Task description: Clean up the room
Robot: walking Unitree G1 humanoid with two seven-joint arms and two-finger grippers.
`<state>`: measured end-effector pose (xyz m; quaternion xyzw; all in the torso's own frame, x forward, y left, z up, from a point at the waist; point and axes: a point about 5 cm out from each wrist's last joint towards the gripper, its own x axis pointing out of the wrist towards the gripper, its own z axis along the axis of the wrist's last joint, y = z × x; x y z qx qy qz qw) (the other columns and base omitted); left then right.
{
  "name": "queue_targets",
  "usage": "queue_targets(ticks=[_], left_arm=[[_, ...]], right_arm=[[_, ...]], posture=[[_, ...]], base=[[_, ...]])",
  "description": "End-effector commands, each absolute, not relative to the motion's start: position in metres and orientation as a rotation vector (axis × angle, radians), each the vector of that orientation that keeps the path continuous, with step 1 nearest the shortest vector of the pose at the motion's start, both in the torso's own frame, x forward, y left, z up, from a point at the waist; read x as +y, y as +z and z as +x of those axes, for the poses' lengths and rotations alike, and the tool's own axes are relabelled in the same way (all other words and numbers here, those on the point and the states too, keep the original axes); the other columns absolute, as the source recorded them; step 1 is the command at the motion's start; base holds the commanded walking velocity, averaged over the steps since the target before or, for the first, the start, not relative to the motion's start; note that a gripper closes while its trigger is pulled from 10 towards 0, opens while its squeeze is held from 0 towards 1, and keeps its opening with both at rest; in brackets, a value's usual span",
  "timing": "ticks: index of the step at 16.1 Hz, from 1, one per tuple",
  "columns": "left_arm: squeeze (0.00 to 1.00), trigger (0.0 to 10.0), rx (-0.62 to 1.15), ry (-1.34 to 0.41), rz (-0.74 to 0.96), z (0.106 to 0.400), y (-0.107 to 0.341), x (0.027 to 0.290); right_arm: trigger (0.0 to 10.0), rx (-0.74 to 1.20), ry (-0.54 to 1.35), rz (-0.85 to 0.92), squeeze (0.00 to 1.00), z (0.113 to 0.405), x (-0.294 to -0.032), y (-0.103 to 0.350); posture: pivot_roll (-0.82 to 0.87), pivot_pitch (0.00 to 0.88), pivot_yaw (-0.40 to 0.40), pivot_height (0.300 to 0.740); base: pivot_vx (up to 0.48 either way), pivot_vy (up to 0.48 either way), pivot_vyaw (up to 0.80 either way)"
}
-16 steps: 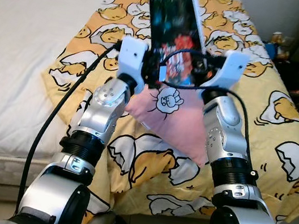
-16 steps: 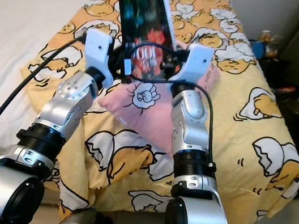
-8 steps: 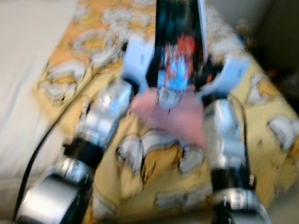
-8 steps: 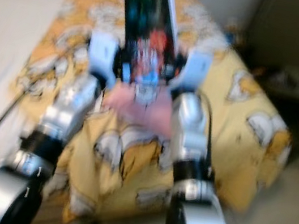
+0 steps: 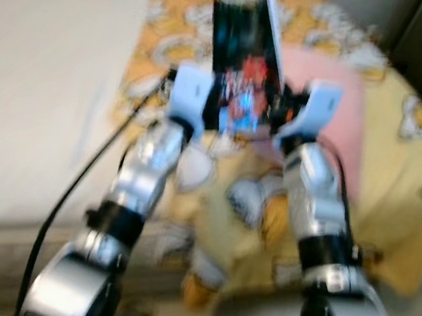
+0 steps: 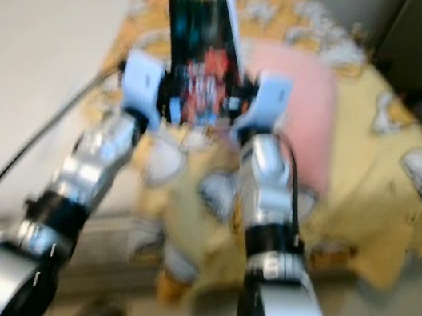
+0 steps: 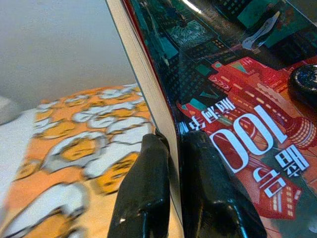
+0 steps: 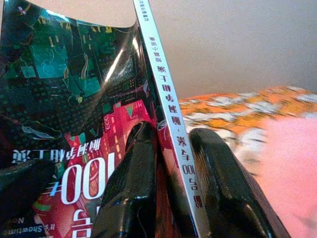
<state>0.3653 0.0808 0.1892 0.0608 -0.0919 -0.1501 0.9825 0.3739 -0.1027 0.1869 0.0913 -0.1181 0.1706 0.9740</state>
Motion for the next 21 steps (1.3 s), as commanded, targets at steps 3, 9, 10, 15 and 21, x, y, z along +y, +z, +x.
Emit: queue_targets(ticks=[3,9,10,15,21], left_arm=[[0.00,10.0,-0.224,-0.043,0.132,0.369,0.202,0.131],[0.00,10.0,-0.191,-0.001,0.135,0.368,0.194,0.133],[0.00,10.0,-0.189,-0.002,0.144,0.368,0.195,0.135],[0.00,10.0,-0.160,0.031,0.200,0.371,0.190,0.155],[0.00,10.0,-0.198,-0.036,0.236,0.374,0.196,0.145]], right_arm=[[0.0,-0.193,0.295,0.200,0.00,0.376,-0.114,0.177],[0.0,-0.182,0.302,0.209,0.00,0.378,-0.116,0.175],[0.0,-0.181,0.300,0.203,0.00,0.378,-0.116,0.174],[10.0,-0.192,0.071,0.022,0.00,0.370,-0.147,0.160],[10.0,-0.210,0.085,0.021,0.00,0.368,-0.137,0.161]], posture=[[-0.09,0.000,0.043,0.700],[-0.09,0.000,0.038,0.700],[-0.08,0.000,0.038,0.700],[-0.09,0.000,0.041,0.700],[-0.10,0.000,0.045,0.700]], base=[[0.000,0.480,0.66],[0.000,0.480,0.64],[0.000,0.480,0.64],[0.000,0.192,0.13],[0.000,0.000,0.00]])
